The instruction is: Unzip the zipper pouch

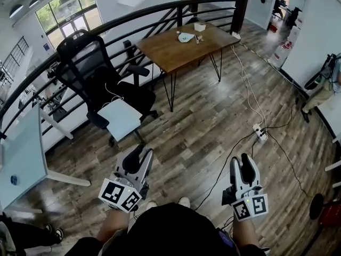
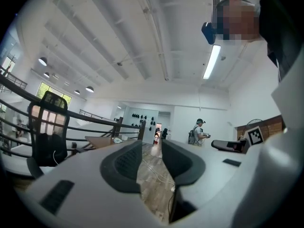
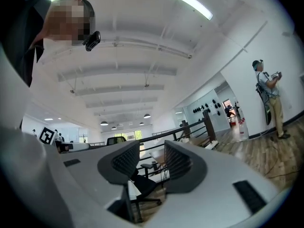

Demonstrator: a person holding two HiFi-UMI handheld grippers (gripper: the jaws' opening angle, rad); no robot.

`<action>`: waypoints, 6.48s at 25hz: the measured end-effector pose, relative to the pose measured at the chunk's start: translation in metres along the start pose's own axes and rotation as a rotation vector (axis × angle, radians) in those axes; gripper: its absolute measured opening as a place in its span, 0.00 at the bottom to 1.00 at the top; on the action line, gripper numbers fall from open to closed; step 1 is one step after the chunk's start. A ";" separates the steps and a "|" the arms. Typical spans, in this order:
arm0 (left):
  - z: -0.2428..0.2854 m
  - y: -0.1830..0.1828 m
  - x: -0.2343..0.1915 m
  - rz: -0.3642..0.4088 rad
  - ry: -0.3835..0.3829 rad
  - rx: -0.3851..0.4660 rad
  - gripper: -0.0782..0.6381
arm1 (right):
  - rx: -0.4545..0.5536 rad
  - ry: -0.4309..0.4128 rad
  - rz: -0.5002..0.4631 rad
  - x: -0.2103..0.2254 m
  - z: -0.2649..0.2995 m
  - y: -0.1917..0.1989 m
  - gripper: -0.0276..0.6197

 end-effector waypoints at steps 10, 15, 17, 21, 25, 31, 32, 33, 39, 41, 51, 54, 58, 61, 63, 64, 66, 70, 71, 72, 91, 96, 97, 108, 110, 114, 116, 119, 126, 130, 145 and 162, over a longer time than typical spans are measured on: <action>0.016 0.002 0.042 0.020 -0.059 -0.012 0.42 | -0.048 -0.084 0.052 0.044 0.000 0.000 0.35; 0.028 0.000 0.053 0.028 -0.064 -0.015 0.42 | -0.045 -0.094 0.080 0.055 0.002 0.000 0.44; 0.034 -0.001 0.052 0.039 -0.062 -0.010 0.43 | -0.041 -0.094 0.071 0.059 0.005 0.000 0.44; 0.044 -0.001 0.042 0.052 -0.067 -0.010 0.43 | -0.039 -0.073 0.067 0.066 0.014 -0.002 0.44; 0.061 0.003 0.026 0.021 -0.058 -0.012 0.45 | -0.037 -0.050 0.060 0.070 0.027 -0.002 0.43; 0.104 0.008 -0.011 0.010 -0.012 0.000 0.48 | -0.024 -0.015 0.025 0.073 0.072 -0.006 0.43; 0.112 0.006 -0.019 0.006 -0.008 0.004 0.49 | -0.021 -0.006 0.016 0.073 0.081 -0.008 0.43; 0.119 0.004 -0.027 0.002 -0.005 0.008 0.50 | -0.018 0.001 0.007 0.073 0.091 -0.009 0.44; 0.153 -0.004 -0.080 -0.005 0.010 0.022 0.52 | -0.017 0.028 -0.054 0.063 0.147 -0.012 0.51; 0.163 -0.005 -0.098 -0.011 0.011 0.026 0.52 | -0.026 0.028 -0.065 0.060 0.166 -0.008 0.51; 0.193 -0.019 -0.180 -0.012 -0.007 0.018 0.52 | -0.037 0.043 -0.080 0.044 0.246 0.000 0.49; 0.205 -0.018 -0.191 -0.008 -0.006 0.008 0.52 | -0.039 0.058 -0.085 0.048 0.260 -0.001 0.48; 0.221 -0.014 -0.197 -0.013 -0.003 -0.001 0.54 | -0.039 0.079 -0.087 0.057 0.273 -0.001 0.48; 0.234 -0.010 -0.200 -0.023 -0.003 -0.009 0.54 | -0.047 0.078 -0.077 0.066 0.282 0.003 0.48; 0.244 -0.008 -0.202 -0.032 -0.014 -0.010 0.54 | -0.054 0.068 -0.065 0.076 0.292 0.005 0.47; 0.251 -0.008 -0.203 -0.034 -0.021 -0.009 0.54 | -0.055 0.060 -0.062 0.082 0.299 0.006 0.47; 0.267 -0.008 -0.205 -0.028 -0.034 -0.006 0.54 | -0.052 0.042 -0.063 0.096 0.316 0.006 0.47; 0.306 -0.013 -0.205 -0.002 -0.056 0.012 0.54 | -0.040 0.014 -0.061 0.131 0.352 0.001 0.47; 0.316 -0.015 -0.205 0.003 -0.061 0.018 0.54 | -0.036 0.006 -0.059 0.140 0.361 -0.002 0.47; 0.326 -0.017 -0.204 0.010 -0.065 0.023 0.54 | -0.033 -0.001 -0.060 0.148 0.369 -0.004 0.47; 0.466 -0.009 -0.181 0.000 -0.095 0.000 0.54 | -0.048 -0.016 -0.002 0.282 0.441 -0.021 0.45; 0.483 -0.005 -0.192 0.010 -0.099 -0.016 0.54 | -0.066 -0.008 0.017 0.292 0.459 -0.011 0.44; 0.488 -0.004 -0.196 0.010 -0.098 -0.015 0.54 | -0.065 -0.007 0.015 0.292 0.465 -0.010 0.44; 0.569 -0.014 -0.268 0.024 -0.044 0.026 0.54 | -0.021 0.036 -0.028 0.293 0.557 -0.021 0.44; 0.583 -0.017 -0.284 0.022 -0.037 0.031 0.54 | -0.014 0.036 -0.037 0.291 0.578 -0.023 0.44; 0.609 -0.020 -0.314 0.021 -0.021 0.025 0.54 | -0.012 0.039 -0.047 0.289 0.616 -0.021 0.44; 0.620 -0.021 -0.329 0.021 -0.016 0.023 0.54 | -0.017 0.039 -0.051 0.287 0.634 -0.018 0.44; 0.635 -0.025 -0.352 0.015 -0.017 0.021 0.54 | -0.035 0.041 -0.051 0.285 0.661 -0.011 0.44; 0.655 -0.023 -0.404 0.006 -0.010 0.000 0.54 | -0.063 0.048 -0.046 0.275 0.716 0.011 0.43; 0.663 -0.024 -0.425 0.008 0.007 -0.008 0.54 | -0.065 0.055 -0.039 0.267 0.736 0.017 0.43; 0.708 -0.011 -0.453 -0.006 0.030 -0.030 0.54 | -0.106 0.049 -0.007 0.282 0.801 0.028 0.42; 0.782 -0.005 -0.489 -0.013 -0.053 -0.048 0.54 | -0.201 -0.015 0.023 0.336 0.916 0.057 0.42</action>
Point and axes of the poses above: the fingertips, and each gripper's own axes: z forward along the fingers, x to its right, y out of its underside, the point moved 9 cm from there along -z, backward along the fingers, and after that the axes turned 1 degree about y, right-handed, at the moved point
